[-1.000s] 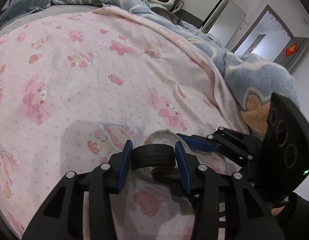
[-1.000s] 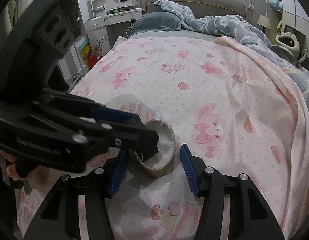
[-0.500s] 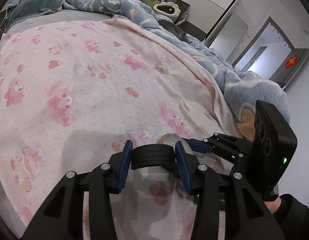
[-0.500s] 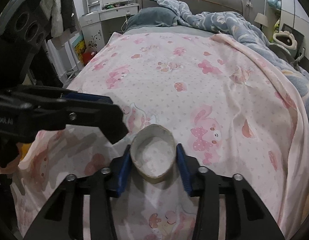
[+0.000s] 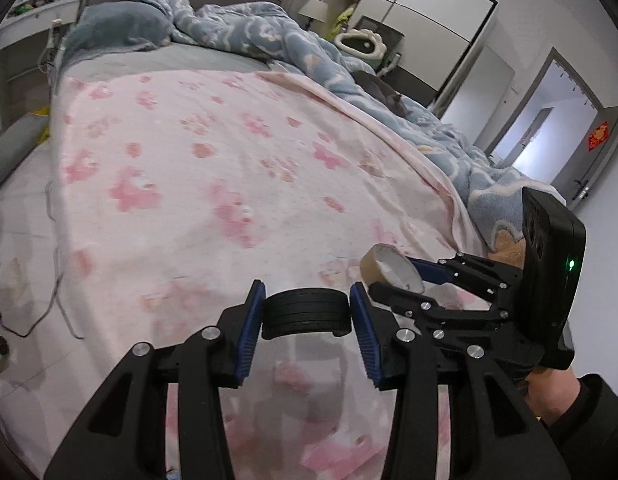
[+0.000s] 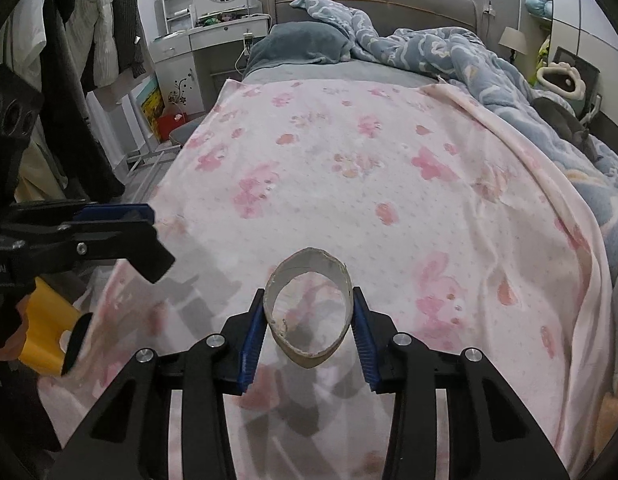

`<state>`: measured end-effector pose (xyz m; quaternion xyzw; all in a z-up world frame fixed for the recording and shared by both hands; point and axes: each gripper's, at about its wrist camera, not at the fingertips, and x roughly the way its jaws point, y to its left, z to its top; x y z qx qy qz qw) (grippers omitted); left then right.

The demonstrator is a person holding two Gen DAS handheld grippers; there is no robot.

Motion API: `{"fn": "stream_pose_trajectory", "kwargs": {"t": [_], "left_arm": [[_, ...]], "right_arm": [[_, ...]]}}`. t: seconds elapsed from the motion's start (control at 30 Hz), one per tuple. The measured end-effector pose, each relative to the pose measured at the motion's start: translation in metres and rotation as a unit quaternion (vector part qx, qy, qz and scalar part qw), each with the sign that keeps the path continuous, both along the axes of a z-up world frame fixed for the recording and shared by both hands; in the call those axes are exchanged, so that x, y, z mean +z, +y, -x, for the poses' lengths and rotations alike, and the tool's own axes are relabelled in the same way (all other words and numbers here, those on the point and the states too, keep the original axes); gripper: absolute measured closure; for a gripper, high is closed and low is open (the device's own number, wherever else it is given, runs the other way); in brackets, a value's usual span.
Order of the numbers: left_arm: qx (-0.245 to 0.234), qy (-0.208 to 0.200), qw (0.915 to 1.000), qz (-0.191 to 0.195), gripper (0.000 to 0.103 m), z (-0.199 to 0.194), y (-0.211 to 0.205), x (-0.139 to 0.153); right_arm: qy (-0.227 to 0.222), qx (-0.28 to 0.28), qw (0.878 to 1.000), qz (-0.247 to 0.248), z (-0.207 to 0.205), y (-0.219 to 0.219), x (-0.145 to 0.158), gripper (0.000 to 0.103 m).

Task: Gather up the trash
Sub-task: 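Carry the black piece and tan tape ring from the bed over the teal bin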

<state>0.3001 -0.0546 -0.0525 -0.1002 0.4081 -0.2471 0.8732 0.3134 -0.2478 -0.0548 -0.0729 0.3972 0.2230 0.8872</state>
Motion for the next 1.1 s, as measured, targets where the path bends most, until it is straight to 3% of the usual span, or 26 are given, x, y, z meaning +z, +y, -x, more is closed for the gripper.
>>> {"fn": "stream_pose_trajectory", "kwargs": {"t": [0.43,0.67,1.1], "left_arm": [[0.043,-0.012,0.9985,-0.033,0.057,0.035,0.068,0.017],[0.071,0.009,0.9953,-0.065,0.057,0.049,0.100,0.001],[0.104,0.055,0.9895,-0.085,0.057,0.103,0.145,-0.029]], "right_arm": [[0.003,0.017,1.000,-0.018,0.015,0.072,0.028,0.061],[0.005,0.023,0.999,-0.036,0.037,0.100,0.043,0.062],[0.019,0.040,0.997,-0.059,0.090,0.147,0.049,0.061]]}}
